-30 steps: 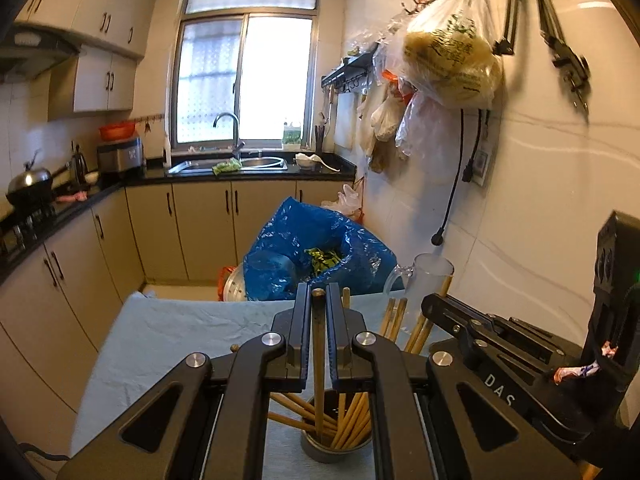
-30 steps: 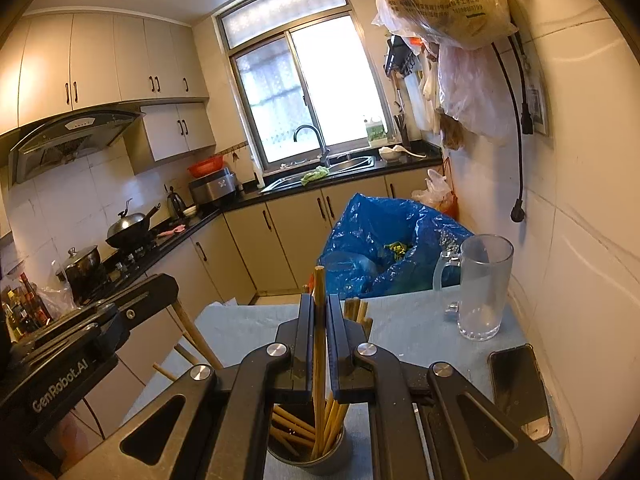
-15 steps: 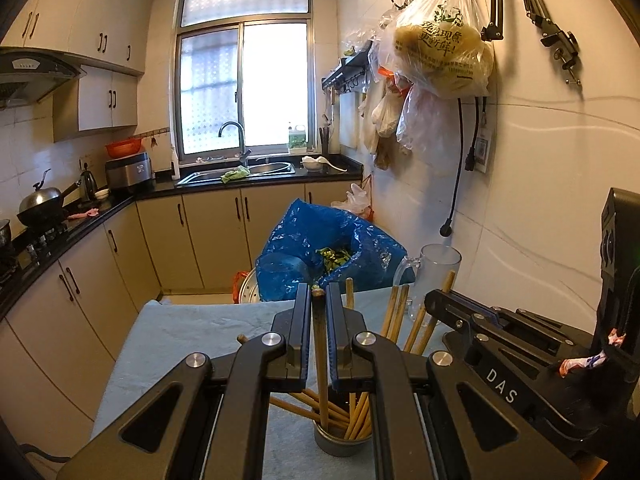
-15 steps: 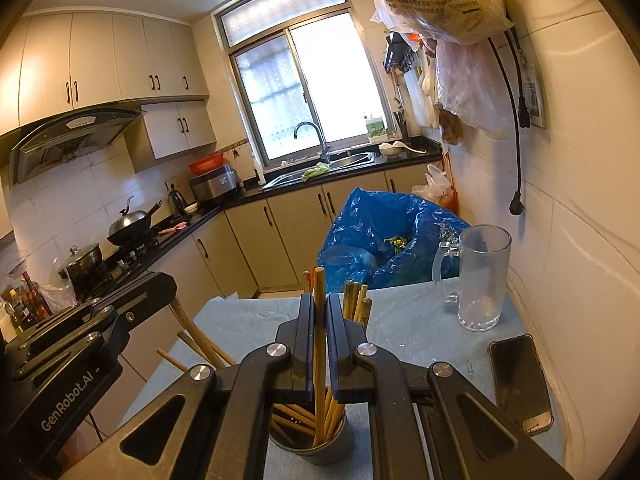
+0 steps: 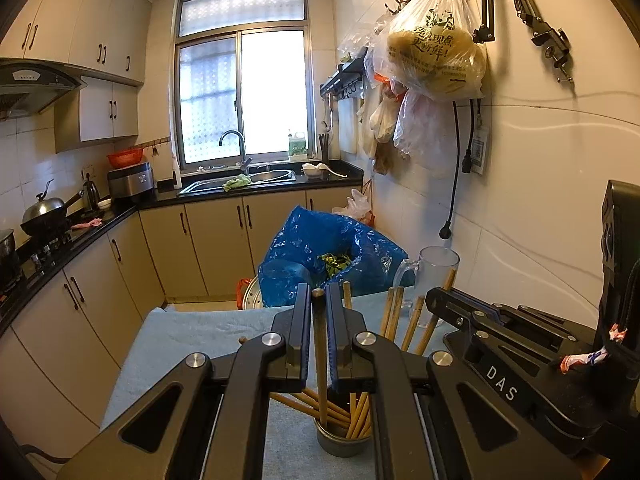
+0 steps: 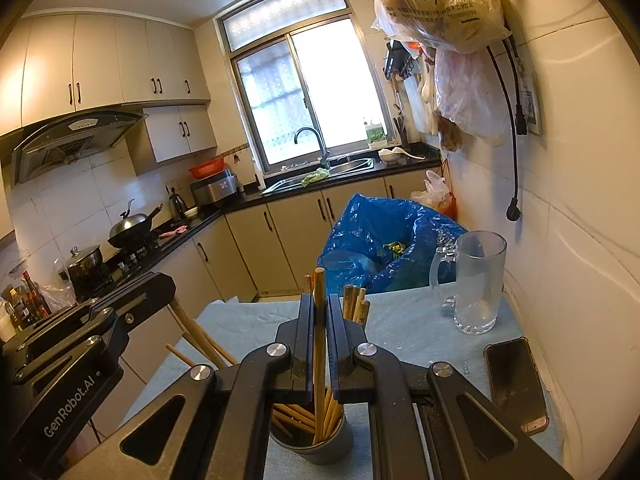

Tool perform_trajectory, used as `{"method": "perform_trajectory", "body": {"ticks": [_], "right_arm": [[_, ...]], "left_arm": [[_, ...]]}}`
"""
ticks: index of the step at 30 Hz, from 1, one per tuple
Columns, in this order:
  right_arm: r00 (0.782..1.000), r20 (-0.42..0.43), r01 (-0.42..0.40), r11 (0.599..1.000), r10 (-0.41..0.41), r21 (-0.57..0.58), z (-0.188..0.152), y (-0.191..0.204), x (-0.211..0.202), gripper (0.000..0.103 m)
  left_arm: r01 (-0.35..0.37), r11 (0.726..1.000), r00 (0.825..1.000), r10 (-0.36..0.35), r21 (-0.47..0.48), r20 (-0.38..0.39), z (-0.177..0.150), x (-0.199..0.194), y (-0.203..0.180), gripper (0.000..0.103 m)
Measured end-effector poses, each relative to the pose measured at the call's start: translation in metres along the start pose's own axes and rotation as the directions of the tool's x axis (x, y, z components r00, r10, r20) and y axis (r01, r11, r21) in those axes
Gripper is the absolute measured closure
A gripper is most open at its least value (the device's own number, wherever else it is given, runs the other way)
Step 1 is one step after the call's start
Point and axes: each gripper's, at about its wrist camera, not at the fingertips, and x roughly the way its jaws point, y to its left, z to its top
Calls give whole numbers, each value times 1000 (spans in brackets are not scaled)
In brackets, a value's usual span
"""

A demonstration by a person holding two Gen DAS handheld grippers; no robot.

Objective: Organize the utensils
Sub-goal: 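Lower the held chopsticks into the grey cup with both grippers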

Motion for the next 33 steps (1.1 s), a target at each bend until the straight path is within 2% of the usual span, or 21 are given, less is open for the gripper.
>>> {"method": "perform_trajectory", "body": {"ticks": [15,27,33], "right_arm": [[1000,-1,4,1000,-4,20,-2,-5,1,97],[999,-38,2,1000,-1,24,-11,-10,17,97],[999,-54,-4,1000,5,15,-15,-10,25,97]], "left_arm": [[11,1000,1000,-11,0,-9,3,0,-4,96],[11,998,998,-15,-68,-56,1,21,17,96],[17,998,997,-22,-59,-76,-5,30,13,96]]}}
